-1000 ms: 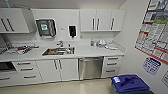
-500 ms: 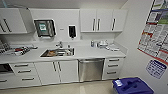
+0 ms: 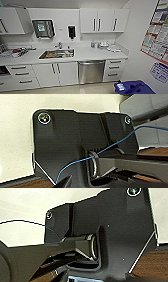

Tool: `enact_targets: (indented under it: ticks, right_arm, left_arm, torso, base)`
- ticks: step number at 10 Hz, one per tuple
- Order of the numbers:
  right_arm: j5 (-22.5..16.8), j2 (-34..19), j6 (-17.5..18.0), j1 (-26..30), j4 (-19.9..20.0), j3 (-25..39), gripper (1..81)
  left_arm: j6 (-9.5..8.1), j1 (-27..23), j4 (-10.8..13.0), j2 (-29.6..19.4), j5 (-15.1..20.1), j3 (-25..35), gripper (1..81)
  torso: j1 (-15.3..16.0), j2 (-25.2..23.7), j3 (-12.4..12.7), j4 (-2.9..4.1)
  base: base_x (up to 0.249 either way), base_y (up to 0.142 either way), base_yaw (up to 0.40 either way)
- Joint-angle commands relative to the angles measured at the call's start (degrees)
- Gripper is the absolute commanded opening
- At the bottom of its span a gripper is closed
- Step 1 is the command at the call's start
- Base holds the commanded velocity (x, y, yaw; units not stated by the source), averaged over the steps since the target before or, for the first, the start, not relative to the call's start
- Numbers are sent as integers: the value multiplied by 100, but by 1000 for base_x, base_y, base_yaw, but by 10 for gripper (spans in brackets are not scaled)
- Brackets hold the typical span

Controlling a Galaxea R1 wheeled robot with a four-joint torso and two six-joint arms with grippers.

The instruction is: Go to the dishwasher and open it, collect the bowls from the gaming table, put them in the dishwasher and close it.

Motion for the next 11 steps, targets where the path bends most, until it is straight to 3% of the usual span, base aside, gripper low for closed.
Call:
enact_targets:
  ticks: [1, 11]
  right_arm:
    - [-340, -103, -24, 198, -60, 67, 811]
    - [-358, -103, -32, 242, -42, -38, 811]
  left_arm:
    - [13, -202, 58, -78, 329, 57, 811]
    - [13, -202, 58, -78, 329, 57, 811]
  torso:
    - [1, 0, 0, 0]
    - [1, 0, 0, 0]
  base:
    - [133, 0, 0]
    - [126, 0, 0]
